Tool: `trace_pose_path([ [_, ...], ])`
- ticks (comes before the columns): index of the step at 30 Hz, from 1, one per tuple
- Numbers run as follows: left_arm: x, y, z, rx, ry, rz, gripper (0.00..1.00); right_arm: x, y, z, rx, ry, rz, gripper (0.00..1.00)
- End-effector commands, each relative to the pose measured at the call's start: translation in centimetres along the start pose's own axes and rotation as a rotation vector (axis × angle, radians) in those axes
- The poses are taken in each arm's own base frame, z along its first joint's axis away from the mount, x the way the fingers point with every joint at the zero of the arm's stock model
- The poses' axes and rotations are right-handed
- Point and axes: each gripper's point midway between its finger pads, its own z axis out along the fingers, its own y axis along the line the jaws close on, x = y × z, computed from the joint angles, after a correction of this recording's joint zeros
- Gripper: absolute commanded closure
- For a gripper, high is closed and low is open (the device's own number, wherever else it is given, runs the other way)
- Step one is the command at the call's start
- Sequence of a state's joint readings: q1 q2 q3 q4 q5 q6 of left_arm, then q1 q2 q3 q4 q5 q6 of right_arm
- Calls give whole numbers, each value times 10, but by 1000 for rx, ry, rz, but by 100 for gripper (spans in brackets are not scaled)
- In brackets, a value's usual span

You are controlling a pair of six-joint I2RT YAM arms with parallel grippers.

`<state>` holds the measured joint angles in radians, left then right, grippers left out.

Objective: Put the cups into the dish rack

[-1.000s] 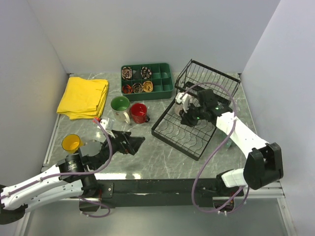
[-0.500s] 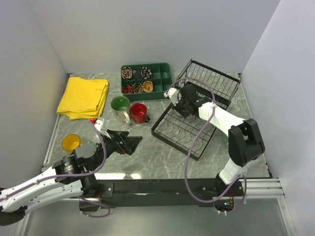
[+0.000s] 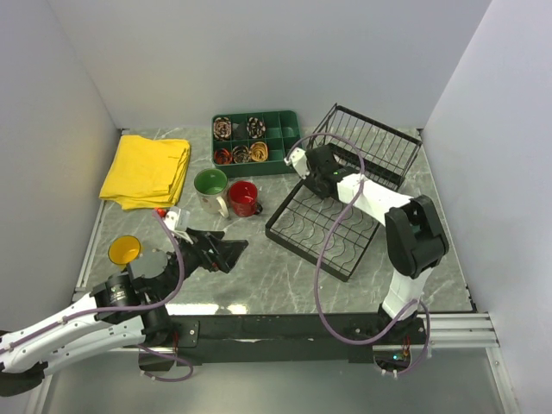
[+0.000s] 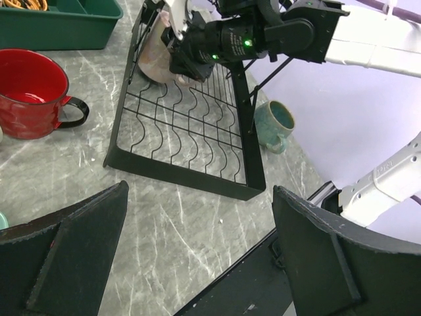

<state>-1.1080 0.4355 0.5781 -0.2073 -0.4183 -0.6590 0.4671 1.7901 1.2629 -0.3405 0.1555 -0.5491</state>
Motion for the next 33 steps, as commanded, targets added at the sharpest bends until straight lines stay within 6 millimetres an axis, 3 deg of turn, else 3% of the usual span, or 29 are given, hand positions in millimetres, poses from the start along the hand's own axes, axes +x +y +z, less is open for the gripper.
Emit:
trace_pose_path([
  [1, -13, -6, -1, 8, -33, -22, 4, -24, -36, 3, 149, -36, 16, 87],
  [8, -14, -6, -3, 12, -40, -32, 4, -27, -51, 5, 212, -34, 26, 87],
  [11, -15, -7, -3, 11, -42, -36, 4, -32, -48, -1, 185, -58, 20, 85],
  [13, -16, -7, -2, 3, -40, -39, 4, -37, -30, -8, 80, -97, 1, 82],
  [15, -17, -6, -1, -13, -38, -48, 4, -42, -17, -33, -20, -149, -10, 81],
  [16, -17, -4, -1, -29, -39, -49, 4, -50, 4, -42, -139, -211, -35, 80],
  [19, -19, 4, 2, -86, -48, -64, 4, -58, 34, -91, -324, -320, -73, 78],
  [22, -20, 19, 3, -194, -52, -99, 4, -49, 55, -114, -437, -335, -69, 77],
  [23, -16, 34, 2, -277, -48, -86, 4, -50, 57, -129, -457, -366, -65, 76],
  [25, -23, 43, 3, -344, -68, -113, 4, -49, 61, -140, -470, -381, -39, 73],
  [26, -18, 44, 8, -350, -38, -102, 3, -51, 57, -153, -456, -413, -28, 73],
  [28, -32, 57, 17, -391, -55, -112, 2, -51, 57, -171, -464, -460, 1, 68],
  [29, -29, 62, 26, -399, -22, -110, 2, -51, 55, -177, -462, -477, 13, 67],
  [33, -45, 106, 50, -462, 34, -186, 6, -42, 43, -197, -459, -512, 76, 62],
])
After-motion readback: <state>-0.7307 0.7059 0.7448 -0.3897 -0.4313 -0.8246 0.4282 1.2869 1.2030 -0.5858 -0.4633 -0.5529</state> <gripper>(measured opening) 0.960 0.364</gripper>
